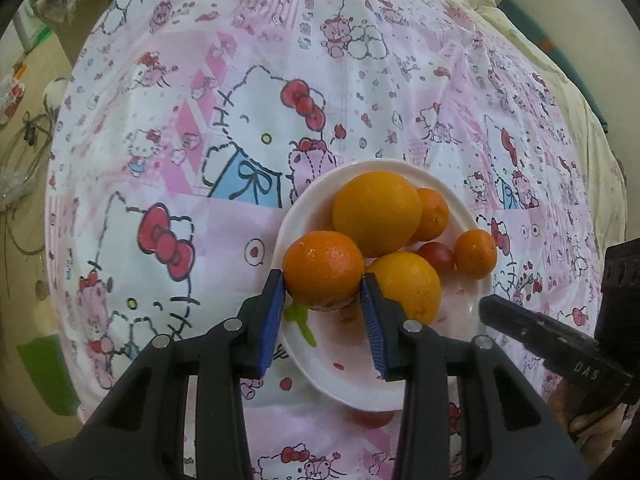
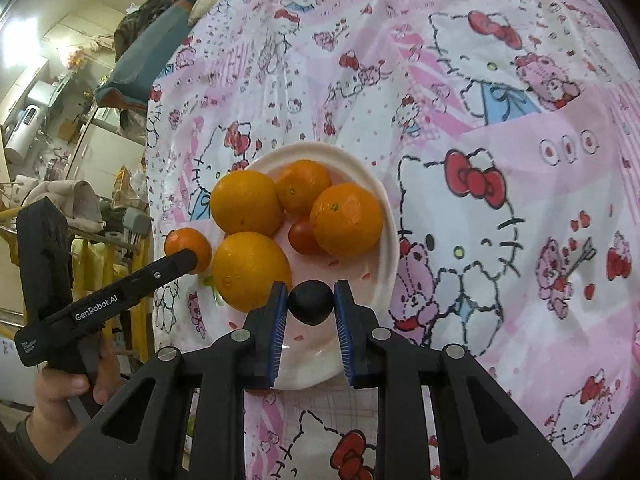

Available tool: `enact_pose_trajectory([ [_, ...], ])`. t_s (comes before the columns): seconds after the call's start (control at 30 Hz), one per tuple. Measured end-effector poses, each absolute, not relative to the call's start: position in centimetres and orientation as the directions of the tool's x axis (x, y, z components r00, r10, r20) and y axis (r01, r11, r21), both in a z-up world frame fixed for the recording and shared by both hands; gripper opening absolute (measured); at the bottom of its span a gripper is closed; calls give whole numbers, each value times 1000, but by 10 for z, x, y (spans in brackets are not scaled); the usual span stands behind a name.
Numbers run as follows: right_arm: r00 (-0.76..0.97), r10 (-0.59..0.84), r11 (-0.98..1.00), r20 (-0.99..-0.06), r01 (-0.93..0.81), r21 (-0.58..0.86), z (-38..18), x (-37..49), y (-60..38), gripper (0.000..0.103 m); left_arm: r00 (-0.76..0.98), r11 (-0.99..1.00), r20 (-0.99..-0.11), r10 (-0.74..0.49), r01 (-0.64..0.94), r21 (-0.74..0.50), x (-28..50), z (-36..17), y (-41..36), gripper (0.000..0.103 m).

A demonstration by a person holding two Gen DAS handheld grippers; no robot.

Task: Organize fruits
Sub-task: 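Set the tangerine and grape on the plate, opening both grippers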

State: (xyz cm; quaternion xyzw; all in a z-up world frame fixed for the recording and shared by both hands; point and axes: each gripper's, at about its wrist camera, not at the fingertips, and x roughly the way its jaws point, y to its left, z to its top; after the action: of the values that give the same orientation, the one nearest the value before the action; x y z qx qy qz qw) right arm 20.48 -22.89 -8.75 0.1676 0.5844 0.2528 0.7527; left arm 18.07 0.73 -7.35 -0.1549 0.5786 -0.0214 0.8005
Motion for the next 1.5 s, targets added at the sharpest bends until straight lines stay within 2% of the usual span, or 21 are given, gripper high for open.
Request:
enact_pose_trajectory([
  [0.53, 156, 563, 825, -812, -170, 539, -107, 203, -217, 28, 328, 966, -927, -181, -116, -230, 184, -77, -6, 38],
  [0.63, 166, 565, 824, -808, -171, 540, -104, 203, -216, 28, 329, 969, -929, -170, -115, -218, 184, -77, -7, 42],
  [0.7, 173, 569, 821, -804, -174, 544, -102, 203, -216, 28, 332, 969, -929, -166, -117, -215, 183, -75, -6, 52],
  [0.8, 186, 569, 821, -801, -186, 540, -97, 201, -219, 28, 350, 969, -922, -168, -111, -219, 182, -70, -6, 60],
  [0.87, 192, 572, 819, -797, -189, 542, -95, 199, -220, 35, 362, 969, -917, -166, -111, -219, 180, -67, -6, 67],
  [0.93, 203, 574, 818, -793, -181, 546, -92, 197, -223, 59, 372, 966, -912, -171, -121, -231, 177, -64, -5, 76],
  [1.0, 216, 557, 831, -802, -171, 530, -89, 196, -224, 67, 383, 966, -909, -167, -122, -229, 175, -62, -4, 80],
  [1.5, 280, 577, 817, -767, -187, 546, -59, 183, -228, 69, 448, 972, -890, -82, -162, -171, 152, -40, 8, 80],
])
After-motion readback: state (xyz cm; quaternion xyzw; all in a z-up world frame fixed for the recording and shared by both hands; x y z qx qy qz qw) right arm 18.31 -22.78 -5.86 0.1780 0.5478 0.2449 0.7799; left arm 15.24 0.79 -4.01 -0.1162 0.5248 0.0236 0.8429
